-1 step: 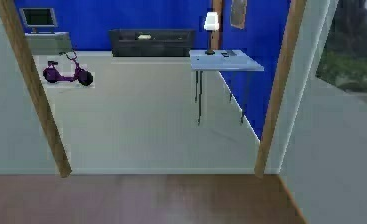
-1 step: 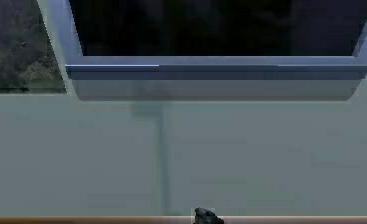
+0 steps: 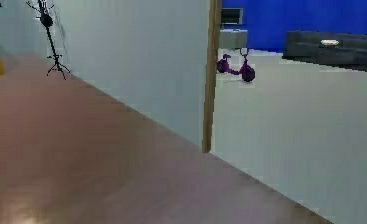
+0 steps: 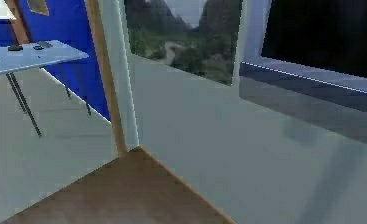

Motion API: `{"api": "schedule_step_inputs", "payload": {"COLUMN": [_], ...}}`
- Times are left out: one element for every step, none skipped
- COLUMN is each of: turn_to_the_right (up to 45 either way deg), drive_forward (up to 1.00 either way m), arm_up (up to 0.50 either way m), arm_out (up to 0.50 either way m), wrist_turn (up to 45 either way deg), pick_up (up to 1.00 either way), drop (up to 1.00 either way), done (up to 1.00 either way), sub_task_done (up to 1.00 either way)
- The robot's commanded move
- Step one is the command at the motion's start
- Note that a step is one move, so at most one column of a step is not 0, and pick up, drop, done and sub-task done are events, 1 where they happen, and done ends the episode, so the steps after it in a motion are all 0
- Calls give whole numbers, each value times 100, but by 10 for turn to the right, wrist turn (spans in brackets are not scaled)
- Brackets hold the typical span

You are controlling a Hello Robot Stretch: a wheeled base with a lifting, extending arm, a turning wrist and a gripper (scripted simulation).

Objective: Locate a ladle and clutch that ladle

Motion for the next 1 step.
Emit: {"api": "schedule_step_inputs", "payload": {"turn_to_the_right": [-450], "drive_forward": [0], "arm_up": [0], "arm_out": [0], "wrist_turn": [0], "pick_up": [0], "drop": [0], "done": [0], "sub_task_done": [0]}}
